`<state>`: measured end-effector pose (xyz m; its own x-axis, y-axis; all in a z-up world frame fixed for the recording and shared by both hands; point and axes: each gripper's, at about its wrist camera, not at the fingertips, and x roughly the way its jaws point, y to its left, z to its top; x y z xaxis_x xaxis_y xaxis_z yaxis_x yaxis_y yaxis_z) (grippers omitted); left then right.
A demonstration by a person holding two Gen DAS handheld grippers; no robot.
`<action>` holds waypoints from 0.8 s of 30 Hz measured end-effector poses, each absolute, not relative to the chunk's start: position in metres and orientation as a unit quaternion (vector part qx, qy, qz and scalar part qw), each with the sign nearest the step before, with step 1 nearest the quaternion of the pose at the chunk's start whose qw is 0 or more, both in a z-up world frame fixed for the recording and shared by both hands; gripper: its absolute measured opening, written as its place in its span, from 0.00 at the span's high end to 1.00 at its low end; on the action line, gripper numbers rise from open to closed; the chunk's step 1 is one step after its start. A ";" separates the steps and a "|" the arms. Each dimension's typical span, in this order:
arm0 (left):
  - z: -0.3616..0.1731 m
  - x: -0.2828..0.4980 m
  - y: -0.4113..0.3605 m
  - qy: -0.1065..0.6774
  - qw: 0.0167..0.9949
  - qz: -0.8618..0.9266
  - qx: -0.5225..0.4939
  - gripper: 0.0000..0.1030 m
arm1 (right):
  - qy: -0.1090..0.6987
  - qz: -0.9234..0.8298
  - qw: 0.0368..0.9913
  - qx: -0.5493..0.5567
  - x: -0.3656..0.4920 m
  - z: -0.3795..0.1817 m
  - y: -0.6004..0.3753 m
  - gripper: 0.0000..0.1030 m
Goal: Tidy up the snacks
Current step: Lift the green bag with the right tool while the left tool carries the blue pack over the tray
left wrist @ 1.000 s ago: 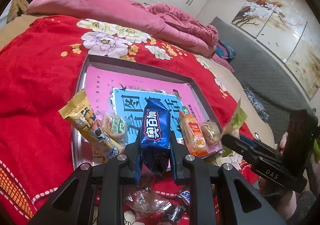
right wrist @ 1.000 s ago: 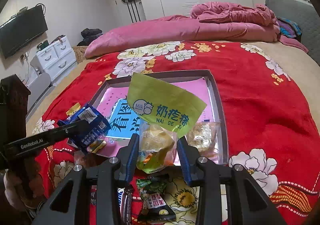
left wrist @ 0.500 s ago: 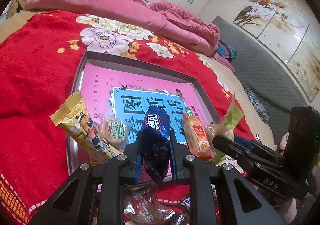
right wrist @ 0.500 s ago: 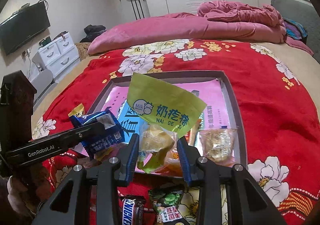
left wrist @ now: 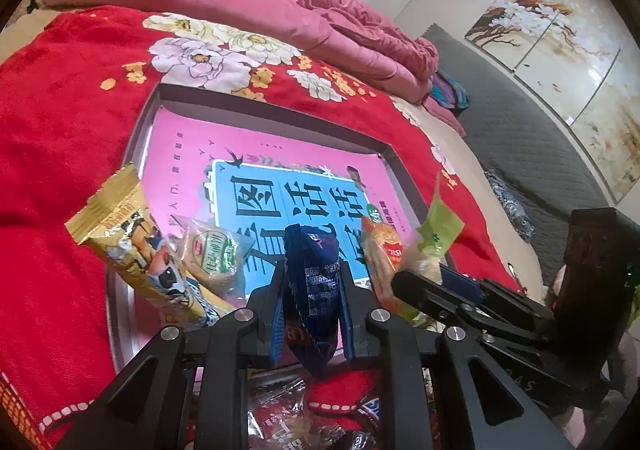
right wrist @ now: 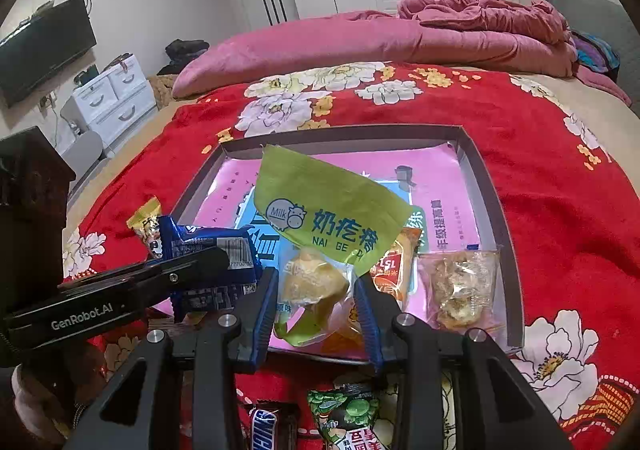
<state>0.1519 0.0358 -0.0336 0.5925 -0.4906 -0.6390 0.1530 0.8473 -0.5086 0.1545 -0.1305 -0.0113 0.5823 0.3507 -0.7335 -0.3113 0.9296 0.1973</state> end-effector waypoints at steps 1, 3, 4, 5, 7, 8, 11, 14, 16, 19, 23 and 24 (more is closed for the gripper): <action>-0.034 0.152 0.035 0.412 0.868 -0.187 -0.206 0.78 | 0.418 0.187 0.889 0.022 0.155 -0.012 -0.130 0.63; -0.034 0.152 0.033 0.414 0.866 -0.192 -0.206 0.78 | 0.418 0.190 0.888 0.018 0.156 -0.013 -0.128 0.63; -0.034 0.152 0.032 0.414 0.865 -0.194 -0.206 0.78 | 0.418 0.192 0.888 0.014 0.156 -0.013 -0.126 0.63; -0.035 0.152 0.031 0.414 0.864 -0.197 -0.208 0.78 | 0.418 0.194 0.887 0.010 0.156 -0.014 -0.124 0.63; -0.035 0.153 0.030 0.416 0.862 -0.202 -0.208 0.78 | 0.419 0.196 0.887 0.000 0.156 -0.016 -0.121 0.63; -0.035 0.153 0.029 0.416 0.862 -0.202 -0.207 0.78 | 0.419 0.197 0.886 -0.003 0.156 -0.017 -0.119 0.63; -0.036 0.155 0.028 0.417 0.860 -0.206 -0.209 0.78 | 0.423 0.198 0.884 -0.004 0.156 -0.020 -0.118 0.63; -0.037 0.157 0.027 0.419 0.858 -0.211 -0.211 0.78 | 0.426 0.194 0.884 -0.004 0.157 -0.023 -0.119 0.63; -0.037 0.157 0.026 0.420 0.857 -0.212 -0.211 0.78 | 0.427 0.193 0.883 0.000 0.158 -0.024 -0.120 0.63; -0.038 0.157 0.025 0.422 0.856 -0.212 -0.209 0.78 | 0.429 0.195 0.882 0.011 0.160 -0.024 -0.121 0.63; -0.039 0.157 0.028 0.424 0.855 -0.207 -0.214 0.78 | 0.431 0.194 0.881 0.012 0.161 -0.026 -0.120 0.63; -0.039 0.158 0.028 0.424 0.855 -0.206 -0.215 0.78 | 0.431 0.195 0.881 0.013 0.161 -0.026 -0.119 0.63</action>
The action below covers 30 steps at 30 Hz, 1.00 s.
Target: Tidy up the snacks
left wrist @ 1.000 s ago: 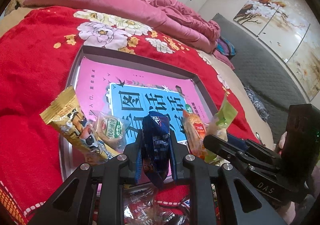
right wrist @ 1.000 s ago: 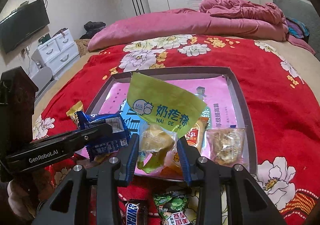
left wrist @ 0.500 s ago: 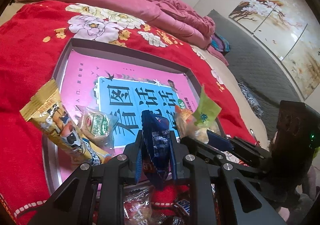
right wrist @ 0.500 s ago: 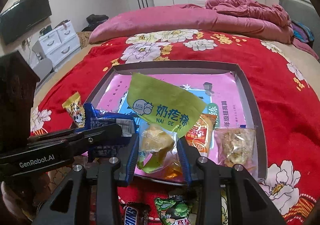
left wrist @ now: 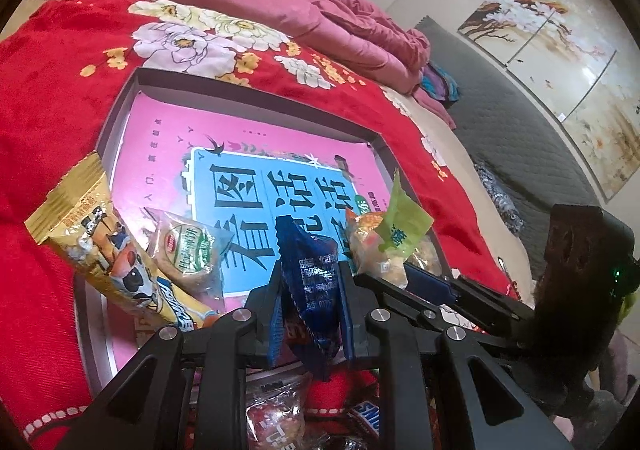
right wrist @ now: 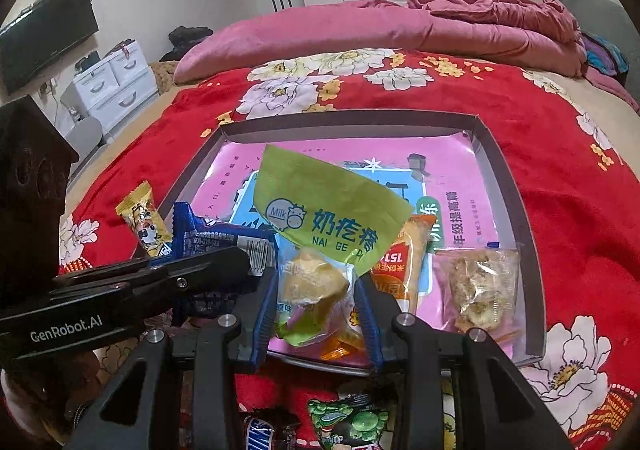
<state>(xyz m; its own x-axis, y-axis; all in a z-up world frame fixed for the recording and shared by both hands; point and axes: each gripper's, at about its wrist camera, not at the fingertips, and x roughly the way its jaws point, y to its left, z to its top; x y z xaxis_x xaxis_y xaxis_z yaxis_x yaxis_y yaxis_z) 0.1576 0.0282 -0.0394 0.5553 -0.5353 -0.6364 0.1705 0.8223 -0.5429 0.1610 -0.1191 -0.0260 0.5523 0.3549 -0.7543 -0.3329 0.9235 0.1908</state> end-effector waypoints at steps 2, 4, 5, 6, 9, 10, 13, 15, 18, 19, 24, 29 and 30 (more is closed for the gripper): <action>-0.040 0.158 0.029 0.424 0.855 -0.204 -0.217 0.78 | 0.430 0.198 0.881 0.010 0.160 -0.025 -0.117 0.63; -0.040 0.158 0.031 0.424 0.855 -0.200 -0.220 0.78 | 0.429 0.204 0.880 0.007 0.160 -0.025 -0.115 0.63; -0.041 0.159 0.031 0.425 0.855 -0.199 -0.221 0.78 | 0.430 0.204 0.880 0.003 0.160 -0.026 -0.114 0.63; -0.041 0.159 0.032 0.426 0.854 -0.198 -0.222 0.78 | 0.431 0.203 0.879 -0.002 0.160 -0.027 -0.113 0.63; -0.042 0.160 0.033 0.428 0.854 -0.195 -0.225 0.78 | 0.436 0.200 0.877 -0.006 0.161 -0.030 -0.111 0.63; -0.042 0.160 0.034 0.428 0.854 -0.194 -0.225 0.77 | 0.436 0.200 0.877 -0.006 0.160 -0.030 -0.111 0.63; -0.042 0.160 0.033 0.429 0.855 -0.189 -0.221 0.77 | 0.436 0.197 0.878 -0.012 0.160 -0.030 -0.110 0.62; -0.042 0.159 0.033 0.428 0.856 -0.188 -0.218 0.77 | 0.436 0.194 0.879 -0.011 0.160 -0.030 -0.111 0.62; -0.041 0.160 0.033 0.429 0.857 -0.186 -0.215 0.77 | 0.437 0.186 0.880 -0.007 0.162 -0.030 -0.115 0.62; -0.041 0.160 0.033 0.429 0.857 -0.186 -0.215 0.77 | 0.437 0.185 0.880 -0.007 0.162 -0.030 -0.116 0.62; -0.042 0.160 0.034 0.432 0.855 -0.187 -0.217 0.76 | 0.437 0.189 0.879 -0.009 0.161 -0.030 -0.115 0.61; -0.042 0.160 0.033 0.435 0.854 -0.187 -0.217 0.75 | 0.438 0.193 0.878 -0.009 0.159 -0.029 -0.115 0.60; -0.042 0.160 0.033 0.435 0.854 -0.187 -0.216 0.75 | 0.439 0.193 0.878 -0.009 0.159 -0.029 -0.116 0.60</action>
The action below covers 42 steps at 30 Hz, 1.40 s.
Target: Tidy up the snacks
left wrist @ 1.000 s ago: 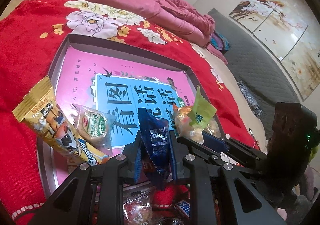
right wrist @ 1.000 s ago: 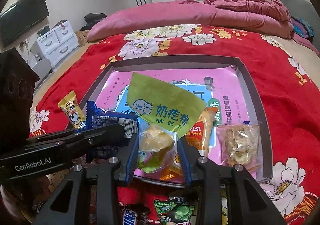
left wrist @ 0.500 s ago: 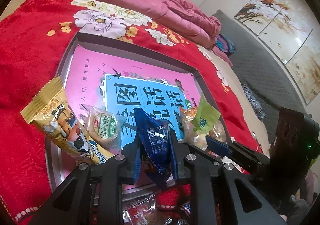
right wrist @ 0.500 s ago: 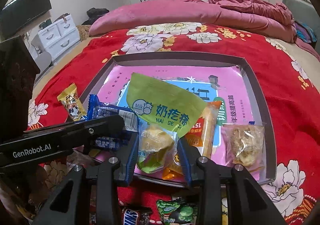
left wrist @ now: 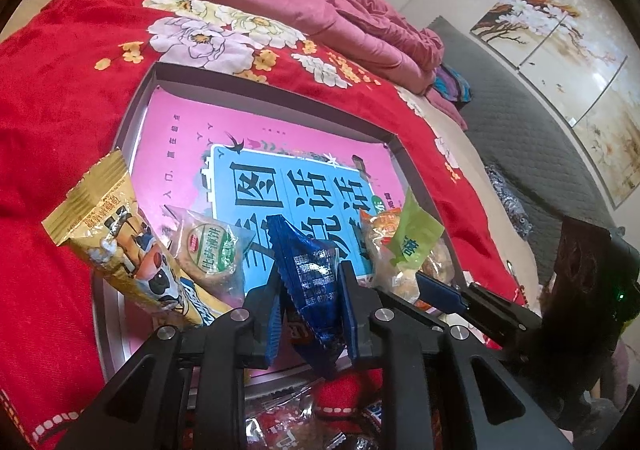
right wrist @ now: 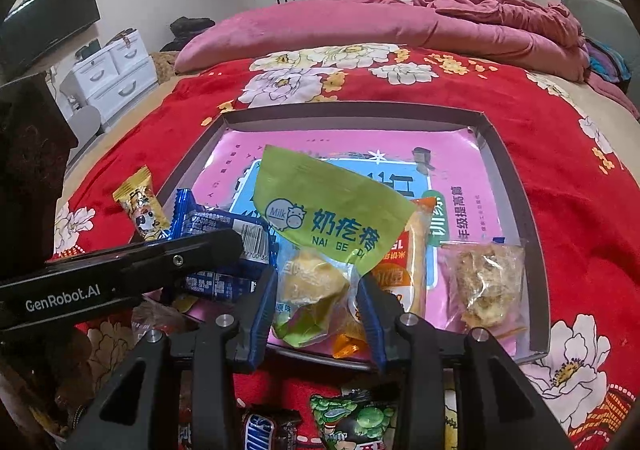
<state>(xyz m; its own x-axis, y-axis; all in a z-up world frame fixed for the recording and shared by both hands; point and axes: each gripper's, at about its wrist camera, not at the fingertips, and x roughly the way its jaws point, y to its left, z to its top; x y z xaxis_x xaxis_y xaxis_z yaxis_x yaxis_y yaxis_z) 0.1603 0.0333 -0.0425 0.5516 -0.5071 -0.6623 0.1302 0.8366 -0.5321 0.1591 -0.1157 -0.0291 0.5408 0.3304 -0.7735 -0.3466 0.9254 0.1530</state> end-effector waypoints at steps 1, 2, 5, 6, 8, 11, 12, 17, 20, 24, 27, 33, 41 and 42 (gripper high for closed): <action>-0.043 0.161 0.033 0.436 0.854 -0.186 -0.217 0.75 | 0.438 0.193 0.878 -0.009 0.159 -0.029 -0.116 0.60; -0.044 0.161 0.033 0.437 0.853 -0.185 -0.217 0.74 | 0.439 0.193 0.878 -0.007 0.159 -0.029 -0.116 0.60; -0.045 0.162 0.035 0.440 0.851 -0.182 -0.220 0.73 | 0.440 0.191 0.877 -0.006 0.158 -0.028 -0.117 0.60; -0.046 0.162 0.035 0.440 0.851 -0.182 -0.221 0.73 | 0.440 0.191 0.878 -0.006 0.158 -0.028 -0.118 0.60; -0.045 0.162 0.035 0.439 0.853 -0.180 -0.218 0.72 | 0.440 0.190 0.877 -0.005 0.157 -0.028 -0.118 0.60; -0.044 0.162 0.036 0.437 0.855 -0.176 -0.216 0.62 | 0.441 0.189 0.877 -0.005 0.156 -0.028 -0.120 0.60; -0.044 0.162 0.036 0.437 0.855 -0.176 -0.216 0.60 | 0.441 0.189 0.877 -0.005 0.155 -0.027 -0.120 0.60; -0.041 0.161 0.038 0.433 0.858 -0.173 -0.215 0.54 | 0.442 0.187 0.877 -0.006 0.153 -0.026 -0.121 0.60; -0.039 0.161 0.041 0.430 0.859 -0.171 -0.217 0.52 | 0.442 0.185 0.878 -0.005 0.152 -0.025 -0.122 0.60; -0.035 0.160 0.046 0.426 0.861 -0.168 -0.220 0.51 | 0.439 0.182 0.880 0.000 0.151 -0.020 -0.126 0.59; -0.033 0.158 0.049 0.422 0.863 -0.167 -0.222 0.50 | 0.436 0.181 0.881 0.004 0.150 -0.017 -0.129 0.57; -0.027 0.154 0.050 0.417 0.867 -0.168 -0.216 0.45 | 0.433 0.179 0.884 0.007 0.149 -0.012 -0.132 0.56; -0.017 0.148 0.048 0.413 0.870 -0.174 -0.205 0.35 | 0.428 0.171 0.887 0.011 0.146 -0.009 -0.136 0.53; -0.016 0.147 0.048 0.412 0.871 -0.174 -0.202 0.35 | 0.427 0.170 0.888 0.012 0.146 -0.008 -0.137 0.52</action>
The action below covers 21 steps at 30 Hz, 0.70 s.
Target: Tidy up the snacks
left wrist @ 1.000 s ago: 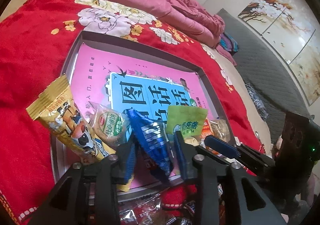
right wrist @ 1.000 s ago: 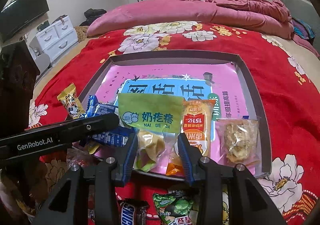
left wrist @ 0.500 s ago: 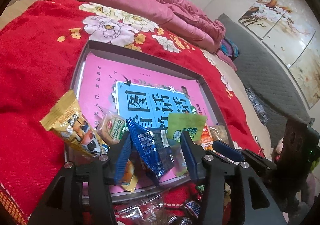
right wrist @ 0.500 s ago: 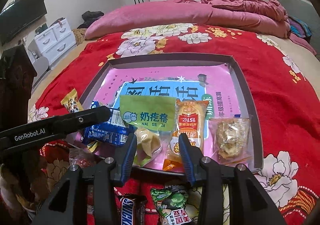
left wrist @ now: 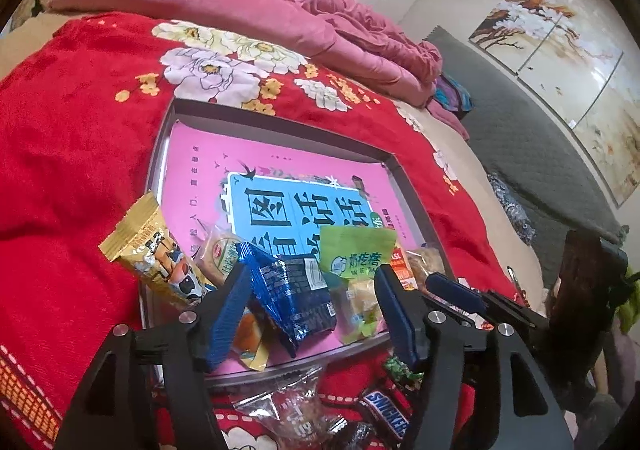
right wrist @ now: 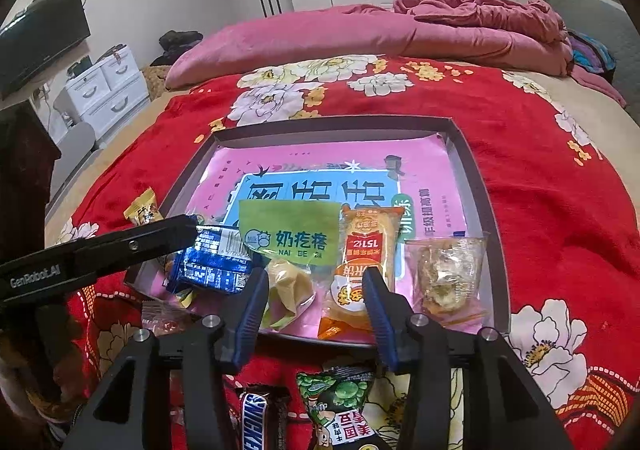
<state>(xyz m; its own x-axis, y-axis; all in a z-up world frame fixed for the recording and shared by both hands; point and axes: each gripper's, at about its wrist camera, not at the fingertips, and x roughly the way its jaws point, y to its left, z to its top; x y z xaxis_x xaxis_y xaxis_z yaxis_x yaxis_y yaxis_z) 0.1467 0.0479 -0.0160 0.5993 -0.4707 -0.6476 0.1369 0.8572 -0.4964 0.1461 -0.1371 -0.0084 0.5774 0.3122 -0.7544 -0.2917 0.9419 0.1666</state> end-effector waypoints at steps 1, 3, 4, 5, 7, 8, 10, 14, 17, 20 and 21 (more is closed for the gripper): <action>-0.015 0.145 0.047 0.411 0.872 -0.174 -0.200 0.33 | 0.426 0.169 0.889 0.013 0.146 -0.008 -0.138 0.51; -0.013 0.144 0.047 0.410 0.874 -0.172 -0.196 0.30 | 0.424 0.167 0.890 0.015 0.144 -0.007 -0.139 0.48; -0.012 0.143 0.048 0.409 0.875 -0.171 -0.195 0.29 | 0.423 0.166 0.890 0.015 0.144 -0.007 -0.140 0.47; -0.011 0.142 0.048 0.407 0.876 -0.169 -0.194 0.28 | 0.422 0.165 0.891 0.016 0.144 -0.006 -0.141 0.47; -0.010 0.141 0.049 0.405 0.878 -0.166 -0.192 0.28 | 0.421 0.163 0.892 0.018 0.143 -0.005 -0.143 0.47; -0.009 0.140 0.050 0.403 0.880 -0.164 -0.191 0.28 | 0.420 0.162 0.893 0.018 0.142 -0.004 -0.143 0.46; -0.007 0.138 0.051 0.401 0.883 -0.159 -0.186 0.26 | 0.418 0.159 0.894 0.020 0.141 -0.003 -0.146 0.44; -0.005 0.135 0.054 0.396 0.890 -0.146 -0.174 0.23 | 0.416 0.159 0.895 0.028 0.140 -0.001 -0.149 0.42; -0.002 0.132 0.057 0.392 0.892 -0.144 -0.172 0.23 | 0.412 0.160 0.897 0.026 0.138 0.001 -0.149 0.41; 0.000 0.130 0.058 0.391 0.893 -0.145 -0.169 0.22 | 0.409 0.161 0.898 0.026 0.136 0.003 -0.149 0.41; 0.001 0.129 0.058 0.391 0.893 -0.146 -0.168 0.22 | 0.408 0.161 0.898 0.026 0.136 0.004 -0.149 0.40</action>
<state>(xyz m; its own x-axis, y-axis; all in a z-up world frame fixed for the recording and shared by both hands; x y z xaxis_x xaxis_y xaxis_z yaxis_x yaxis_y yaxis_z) 0.1289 0.0578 0.0006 0.6520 -0.3917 -0.6492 0.1290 0.9010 -0.4141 0.1359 -0.1490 0.0037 0.6146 0.3097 -0.7255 -0.2677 0.9470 0.1775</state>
